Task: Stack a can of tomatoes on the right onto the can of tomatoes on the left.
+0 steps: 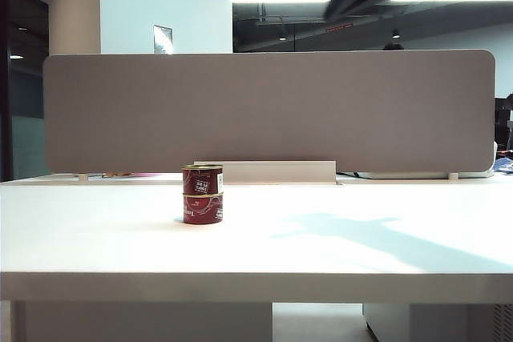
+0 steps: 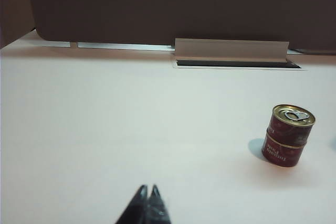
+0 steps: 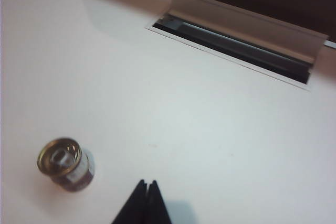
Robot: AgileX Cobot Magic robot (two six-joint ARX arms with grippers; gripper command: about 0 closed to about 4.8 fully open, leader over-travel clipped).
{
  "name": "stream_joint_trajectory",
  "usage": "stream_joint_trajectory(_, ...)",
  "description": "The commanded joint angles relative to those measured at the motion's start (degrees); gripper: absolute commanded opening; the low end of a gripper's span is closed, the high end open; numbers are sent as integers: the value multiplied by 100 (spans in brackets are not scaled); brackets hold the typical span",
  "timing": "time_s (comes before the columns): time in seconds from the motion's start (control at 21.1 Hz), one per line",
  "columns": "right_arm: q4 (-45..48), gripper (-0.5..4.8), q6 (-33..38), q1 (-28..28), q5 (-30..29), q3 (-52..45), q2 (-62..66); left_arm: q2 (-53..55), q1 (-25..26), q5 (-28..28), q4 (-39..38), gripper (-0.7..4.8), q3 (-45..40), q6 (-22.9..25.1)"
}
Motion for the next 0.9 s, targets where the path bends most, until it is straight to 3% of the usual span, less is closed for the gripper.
stream_joint_trajectory(0.05,549,-2,76,-101,50,-1005,-793,7,4,-11,72,-6,22,7)
stream_joint_trajectory(0.24,815,-2,317,-221,404,-2470,-1976,7,4,9,72,-6,24,7)
stream_joint_trajectory(0.57,905,-2,951,-251,855,-4120,-3976,7,4,9,66,-6,24,7)
stream_joint_trajectory(0.9,894,-2,1211,-254,2341,-5571,-6747,7,4,7,63,-6,24,7)
